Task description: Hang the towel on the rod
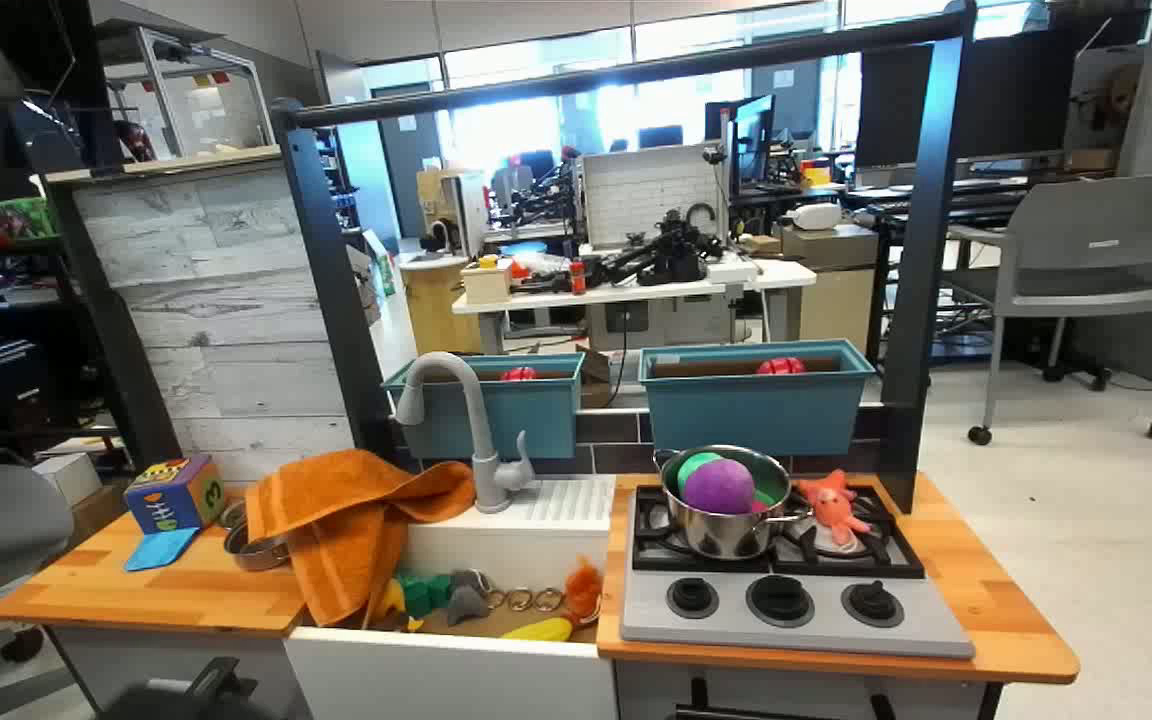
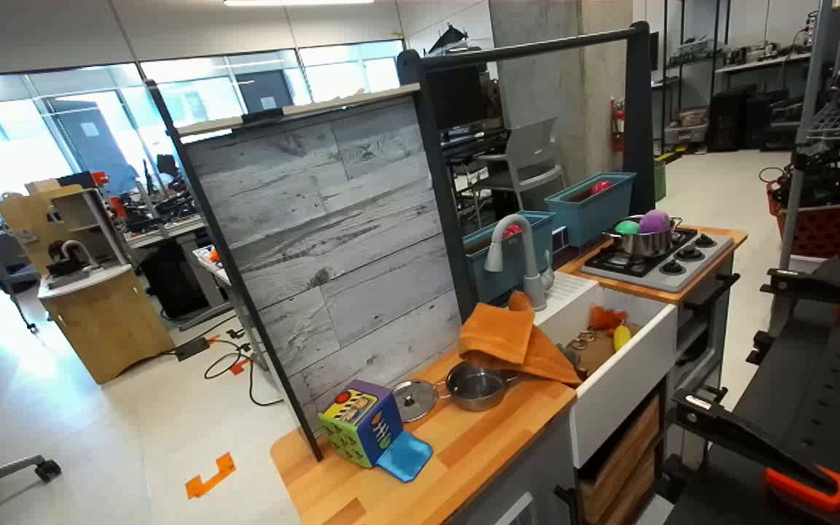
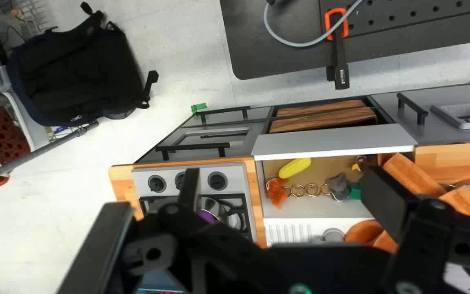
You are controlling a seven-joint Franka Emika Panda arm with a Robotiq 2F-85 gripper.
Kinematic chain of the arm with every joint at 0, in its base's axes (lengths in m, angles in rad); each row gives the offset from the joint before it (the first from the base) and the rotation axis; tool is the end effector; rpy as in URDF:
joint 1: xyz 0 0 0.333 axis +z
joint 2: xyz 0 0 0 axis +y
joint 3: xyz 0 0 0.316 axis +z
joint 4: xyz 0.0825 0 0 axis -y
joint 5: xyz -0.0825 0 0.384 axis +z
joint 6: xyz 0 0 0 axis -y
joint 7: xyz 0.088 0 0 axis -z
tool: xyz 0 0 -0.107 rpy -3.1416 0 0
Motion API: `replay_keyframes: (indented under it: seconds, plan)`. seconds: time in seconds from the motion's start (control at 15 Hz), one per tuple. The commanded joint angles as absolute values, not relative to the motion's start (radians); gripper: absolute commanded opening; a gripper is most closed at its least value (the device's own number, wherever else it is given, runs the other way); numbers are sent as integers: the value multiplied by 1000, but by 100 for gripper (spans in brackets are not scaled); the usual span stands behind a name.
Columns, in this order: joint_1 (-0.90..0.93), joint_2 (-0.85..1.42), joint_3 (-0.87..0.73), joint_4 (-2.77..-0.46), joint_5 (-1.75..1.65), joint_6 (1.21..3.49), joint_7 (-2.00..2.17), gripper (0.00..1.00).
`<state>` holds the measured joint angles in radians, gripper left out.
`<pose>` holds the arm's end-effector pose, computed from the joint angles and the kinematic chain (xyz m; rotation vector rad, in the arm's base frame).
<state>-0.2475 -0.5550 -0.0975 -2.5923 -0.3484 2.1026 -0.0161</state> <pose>0.3523 -0.1442 0.4457 2.8716 -0.2130 0.0316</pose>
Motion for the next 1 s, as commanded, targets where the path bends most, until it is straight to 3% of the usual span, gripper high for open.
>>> replay_keyframes:
  seconds: [0.0,0.93]
  plan:
    - [-237,-556,-106,-2590,-353,2098,-12,100]
    - [-228,-538,-118,-2594,-340,2136,-24,100]
